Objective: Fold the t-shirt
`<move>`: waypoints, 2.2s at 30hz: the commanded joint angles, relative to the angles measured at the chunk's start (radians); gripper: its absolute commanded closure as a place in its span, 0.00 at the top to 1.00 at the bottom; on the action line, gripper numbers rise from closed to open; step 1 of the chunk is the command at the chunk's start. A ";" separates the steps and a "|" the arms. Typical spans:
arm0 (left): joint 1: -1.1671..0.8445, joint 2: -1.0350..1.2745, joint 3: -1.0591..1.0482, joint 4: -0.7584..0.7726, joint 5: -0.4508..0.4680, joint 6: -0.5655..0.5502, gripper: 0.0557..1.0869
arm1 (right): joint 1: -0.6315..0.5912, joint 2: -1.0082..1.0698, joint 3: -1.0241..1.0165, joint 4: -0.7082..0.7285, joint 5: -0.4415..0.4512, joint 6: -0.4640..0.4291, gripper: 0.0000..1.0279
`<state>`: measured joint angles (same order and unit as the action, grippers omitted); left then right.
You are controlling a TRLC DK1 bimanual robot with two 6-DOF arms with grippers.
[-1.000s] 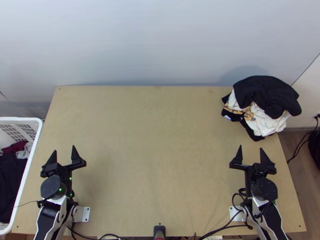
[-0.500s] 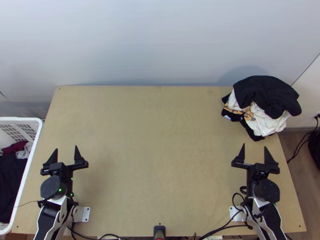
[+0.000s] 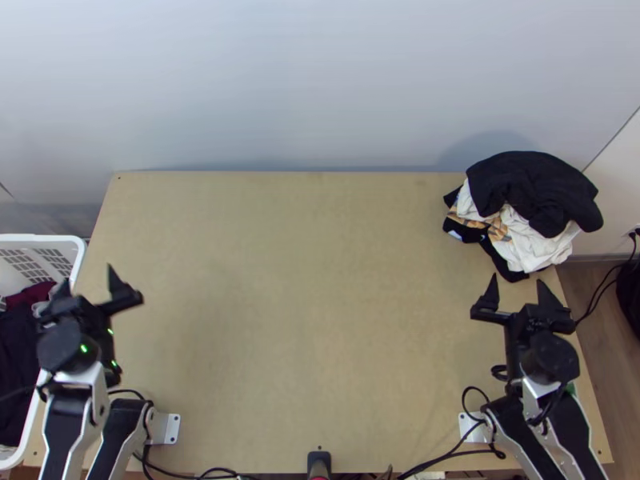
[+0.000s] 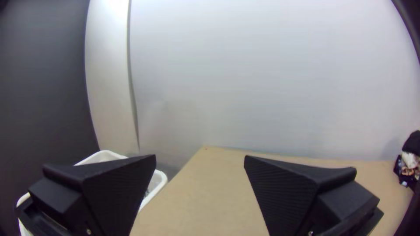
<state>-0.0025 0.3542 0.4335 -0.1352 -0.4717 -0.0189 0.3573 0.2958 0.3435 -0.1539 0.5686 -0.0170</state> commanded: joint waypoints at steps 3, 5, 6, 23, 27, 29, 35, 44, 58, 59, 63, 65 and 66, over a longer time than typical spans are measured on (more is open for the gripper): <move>0.364 0.394 0.301 -0.020 0.140 -0.101 0.95 | -0.017 0.167 0.167 -0.180 0.025 0.025 0.96; 0.484 0.496 0.375 -0.021 0.200 -0.128 0.95 | -0.026 0.186 0.198 -0.214 0.025 0.042 0.96; 0.542 0.537 0.399 -0.004 0.223 -0.136 0.95 | -0.040 0.187 0.210 -0.216 0.025 0.058 0.96; 1.125 1.137 0.547 0.235 0.366 -0.078 0.95 | -0.037 0.273 0.305 -0.234 0.025 0.060 0.96; 1.216 1.287 0.551 0.330 0.364 -0.061 0.95 | -0.034 0.275 0.313 -0.246 0.025 0.060 0.96; 1.250 1.364 0.573 0.362 0.357 -0.058 0.95 | -0.026 0.278 0.325 -0.274 0.025 0.060 0.96; 1.288 1.548 0.662 0.359 0.300 -0.059 0.95 | -0.004 0.284 0.362 -0.338 0.025 0.060 0.96; 1.296 1.784 0.832 0.338 0.260 -0.078 0.95 | 0.005 0.310 0.397 -0.424 0.025 0.060 0.96; 1.289 2.155 1.335 0.059 0.188 -0.108 0.95 | 0.008 0.295 0.430 -0.519 0.033 0.060 0.96; 1.289 2.166 1.343 0.055 0.188 -0.118 0.95 | 0.008 0.295 0.430 -0.523 0.034 0.060 0.96; 1.286 2.212 1.380 0.039 0.188 -0.139 0.90 | 0.006 0.296 0.430 -0.530 0.047 0.060 0.96; 1.285 2.234 1.393 0.039 0.189 -0.139 0.90 | 0.006 0.296 0.434 -0.539 0.051 0.058 0.96; 1.285 2.243 1.403 0.039 0.189 -0.139 0.86 | 0.006 0.296 0.436 -0.543 0.056 0.058 0.96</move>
<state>1.2865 2.5061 1.7481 -0.0628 -0.2745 -0.1444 0.3645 0.5911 0.7708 -0.6731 0.6075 0.0414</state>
